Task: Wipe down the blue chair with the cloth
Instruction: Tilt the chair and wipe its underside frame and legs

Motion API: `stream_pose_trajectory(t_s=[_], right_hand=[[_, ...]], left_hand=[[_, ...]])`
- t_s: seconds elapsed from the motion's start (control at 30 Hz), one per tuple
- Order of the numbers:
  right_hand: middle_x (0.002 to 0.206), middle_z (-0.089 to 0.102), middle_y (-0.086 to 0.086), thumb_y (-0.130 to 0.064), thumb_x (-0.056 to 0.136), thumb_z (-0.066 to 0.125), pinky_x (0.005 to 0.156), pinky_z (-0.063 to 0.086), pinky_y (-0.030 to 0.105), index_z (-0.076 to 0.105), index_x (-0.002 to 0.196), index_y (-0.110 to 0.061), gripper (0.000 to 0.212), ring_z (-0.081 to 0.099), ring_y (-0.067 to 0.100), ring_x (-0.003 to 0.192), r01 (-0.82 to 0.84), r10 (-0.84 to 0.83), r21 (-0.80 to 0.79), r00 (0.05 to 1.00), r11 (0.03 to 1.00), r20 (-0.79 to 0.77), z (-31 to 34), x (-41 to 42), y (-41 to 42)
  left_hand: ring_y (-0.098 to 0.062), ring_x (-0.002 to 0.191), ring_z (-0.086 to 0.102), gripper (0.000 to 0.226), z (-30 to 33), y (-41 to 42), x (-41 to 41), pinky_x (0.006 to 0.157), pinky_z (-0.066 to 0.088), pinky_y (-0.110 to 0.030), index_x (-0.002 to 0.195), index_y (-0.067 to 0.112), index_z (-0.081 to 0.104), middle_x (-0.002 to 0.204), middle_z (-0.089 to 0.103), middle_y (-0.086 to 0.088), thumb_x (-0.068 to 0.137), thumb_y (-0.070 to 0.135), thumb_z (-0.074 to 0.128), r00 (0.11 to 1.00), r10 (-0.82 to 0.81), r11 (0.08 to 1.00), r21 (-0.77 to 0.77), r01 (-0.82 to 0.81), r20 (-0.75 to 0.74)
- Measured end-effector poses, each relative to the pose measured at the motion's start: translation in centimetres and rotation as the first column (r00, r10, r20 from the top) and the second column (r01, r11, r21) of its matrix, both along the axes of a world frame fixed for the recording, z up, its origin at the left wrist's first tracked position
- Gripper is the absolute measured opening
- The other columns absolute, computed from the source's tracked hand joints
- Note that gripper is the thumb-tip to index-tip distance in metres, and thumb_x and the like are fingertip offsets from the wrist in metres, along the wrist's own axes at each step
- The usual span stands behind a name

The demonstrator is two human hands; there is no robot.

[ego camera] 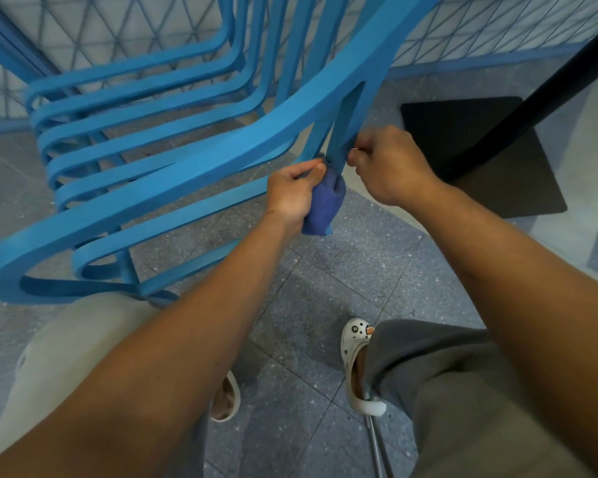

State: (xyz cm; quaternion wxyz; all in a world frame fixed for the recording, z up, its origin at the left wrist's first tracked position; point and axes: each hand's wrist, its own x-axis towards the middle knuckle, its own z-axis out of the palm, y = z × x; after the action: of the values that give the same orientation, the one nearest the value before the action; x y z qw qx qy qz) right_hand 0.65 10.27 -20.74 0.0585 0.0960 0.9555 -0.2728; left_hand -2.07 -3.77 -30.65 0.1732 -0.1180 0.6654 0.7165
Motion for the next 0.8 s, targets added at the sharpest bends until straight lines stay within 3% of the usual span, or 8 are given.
stream_pose_trajectory(t_s=[0.13,0.2,0.4,0.63,0.7,0.8], right_hand=[[0.107,0.074,0.007,-0.016,0.101,0.052,0.082,0.052,0.035,0.073,0.115,-0.018,0.025,0.067,0.027,0.098,-0.013,0.014,0.014,1.000,1.000,-0.018,0.1,0.1,-0.1],[0.106,0.074,0.008,-0.014,0.101,0.052,0.080,0.051,0.034,0.073,0.115,-0.019,0.026,0.067,0.027,0.096,-0.016,0.016,0.020,1.000,1.000,-0.012,0.2,0.1,0.0],[0.105,0.074,0.010,-0.013,0.099,0.055,0.086,0.052,0.036,0.072,0.122,-0.023,0.030,0.067,0.029,0.099,-0.011,0.010,0.008,1.000,1.000,0.007,0.2,0.2,-0.1],[0.101,0.072,0.013,-0.012,0.100,0.053,0.080,0.051,0.037,0.072,0.112,-0.016,0.023,0.066,0.032,0.093,-0.036,0.037,0.027,0.999,0.999,-0.005,0.2,0.3,0.2],[0.102,0.072,0.012,-0.013,0.099,0.053,0.081,0.053,0.036,0.072,0.115,-0.018,0.025,0.067,0.031,0.093,-0.029,0.029,0.023,1.000,0.999,-0.008,0.2,0.4,0.1],[0.106,0.074,0.008,-0.014,0.099,0.054,0.087,0.056,0.040,0.070,0.125,-0.027,0.033,0.068,0.027,0.094,-0.024,0.024,-0.008,1.000,1.000,0.012,0.3,0.5,0.0]], left_hand=[[-0.023,0.109,0.071,0.015,2.2,-0.2,-1.1,0.105,0.051,-0.042,0.102,0.016,0.077,0.110,0.076,-0.008,0.090,0.020,0.069,0.991,-0.017,0.993,0.115,0.032,-0.132],[-0.023,0.109,0.071,0.017,2.1,-0.2,-1.3,0.105,0.052,-0.042,0.106,0.013,0.076,0.112,0.076,-0.010,0.092,0.019,0.069,0.989,-0.024,0.992,0.122,0.041,-0.143],[-0.018,0.107,0.070,0.027,0.5,-0.1,0.0,0.104,0.053,-0.038,0.119,0.000,0.071,0.113,0.074,-0.007,0.097,0.014,0.066,0.997,-0.013,0.997,-0.074,0.007,-0.082],[-0.013,0.105,0.071,0.014,3.9,1.1,-0.5,0.102,0.054,-0.034,0.101,0.024,0.075,0.099,0.075,0.007,0.093,0.014,0.071,0.966,0.095,0.995,0.032,-0.090,-0.241],[-0.012,0.105,0.071,0.013,3.2,1.0,-0.3,0.103,0.054,-0.036,0.100,0.025,0.075,0.101,0.075,0.007,0.094,0.015,0.070,0.973,0.078,0.997,0.019,-0.075,-0.216],[-0.017,0.107,0.071,0.018,1.5,0.7,0.1,0.103,0.054,-0.040,0.112,0.011,0.074,0.110,0.076,-0.004,0.095,0.015,0.069,0.993,0.039,0.999,-0.001,-0.040,-0.107]])
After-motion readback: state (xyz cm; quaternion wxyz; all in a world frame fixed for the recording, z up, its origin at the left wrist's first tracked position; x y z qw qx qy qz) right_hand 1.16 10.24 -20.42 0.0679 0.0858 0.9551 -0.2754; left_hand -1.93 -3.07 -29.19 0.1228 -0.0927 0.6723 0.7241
